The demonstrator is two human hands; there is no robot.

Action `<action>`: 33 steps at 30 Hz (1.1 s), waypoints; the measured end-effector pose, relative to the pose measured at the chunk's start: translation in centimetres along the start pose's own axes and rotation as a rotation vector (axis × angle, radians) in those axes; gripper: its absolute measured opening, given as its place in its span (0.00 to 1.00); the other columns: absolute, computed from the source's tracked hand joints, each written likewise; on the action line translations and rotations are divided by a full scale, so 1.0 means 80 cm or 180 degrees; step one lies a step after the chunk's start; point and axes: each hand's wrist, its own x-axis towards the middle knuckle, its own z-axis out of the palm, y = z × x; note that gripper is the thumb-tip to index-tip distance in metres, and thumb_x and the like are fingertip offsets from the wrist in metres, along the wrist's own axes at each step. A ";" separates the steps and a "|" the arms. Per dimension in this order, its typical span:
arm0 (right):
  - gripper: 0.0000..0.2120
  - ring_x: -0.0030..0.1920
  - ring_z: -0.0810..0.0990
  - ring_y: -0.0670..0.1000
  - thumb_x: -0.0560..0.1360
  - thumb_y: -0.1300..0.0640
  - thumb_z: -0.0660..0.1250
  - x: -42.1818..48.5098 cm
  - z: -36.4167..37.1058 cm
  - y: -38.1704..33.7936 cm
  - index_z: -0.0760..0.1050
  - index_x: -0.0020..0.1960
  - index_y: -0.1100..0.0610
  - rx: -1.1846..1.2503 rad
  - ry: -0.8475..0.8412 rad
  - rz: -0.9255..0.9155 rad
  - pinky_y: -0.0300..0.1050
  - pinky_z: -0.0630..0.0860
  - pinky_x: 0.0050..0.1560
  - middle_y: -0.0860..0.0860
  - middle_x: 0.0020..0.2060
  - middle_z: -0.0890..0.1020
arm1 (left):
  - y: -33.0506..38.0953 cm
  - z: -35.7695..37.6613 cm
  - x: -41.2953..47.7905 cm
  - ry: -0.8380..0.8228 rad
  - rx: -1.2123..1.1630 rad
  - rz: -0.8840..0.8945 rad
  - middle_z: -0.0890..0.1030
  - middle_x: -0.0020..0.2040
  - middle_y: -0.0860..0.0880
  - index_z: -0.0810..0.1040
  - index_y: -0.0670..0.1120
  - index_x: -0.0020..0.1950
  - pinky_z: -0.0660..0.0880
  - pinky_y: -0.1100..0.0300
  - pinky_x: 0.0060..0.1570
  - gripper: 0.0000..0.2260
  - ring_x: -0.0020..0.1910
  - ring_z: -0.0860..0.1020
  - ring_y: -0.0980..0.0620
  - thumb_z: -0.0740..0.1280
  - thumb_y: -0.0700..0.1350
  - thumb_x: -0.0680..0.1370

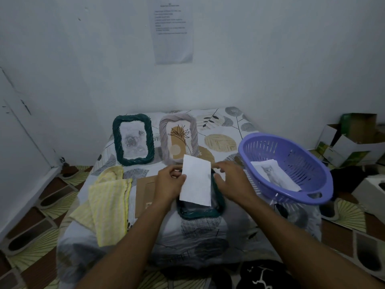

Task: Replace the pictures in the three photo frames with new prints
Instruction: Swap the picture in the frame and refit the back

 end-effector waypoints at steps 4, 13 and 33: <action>0.14 0.49 0.77 0.48 0.74 0.59 0.67 0.023 -0.056 -0.009 0.80 0.59 0.55 -0.0095 0.0471 -0.0189 0.43 0.74 0.53 0.52 0.53 0.83 | 0.016 0.013 0.000 -0.0094 -0.0546 -0.0188 0.83 0.45 0.51 0.80 0.49 0.54 0.78 0.65 0.35 0.11 0.44 0.81 0.55 0.69 0.36 0.76; 0.21 0.44 0.82 0.51 0.74 0.55 0.70 0.022 -0.131 0.059 0.75 0.66 0.55 -0.0294 -0.0831 0.1271 0.43 0.80 0.42 0.53 0.49 0.83 | 0.037 0.093 -0.009 -0.0551 -0.0710 -0.0456 0.82 0.45 0.44 0.77 0.41 0.53 0.77 0.62 0.30 0.08 0.40 0.82 0.49 0.67 0.33 0.76; 0.23 0.42 0.79 0.45 0.70 0.47 0.74 0.023 -0.137 0.067 0.77 0.64 0.53 -0.0288 -0.0399 0.0867 0.44 0.76 0.52 0.51 0.51 0.85 | 0.049 0.196 -0.018 -0.0949 0.0135 -0.0416 0.79 0.39 0.39 0.75 0.34 0.54 0.82 0.44 0.36 0.10 0.36 0.83 0.39 0.67 0.29 0.74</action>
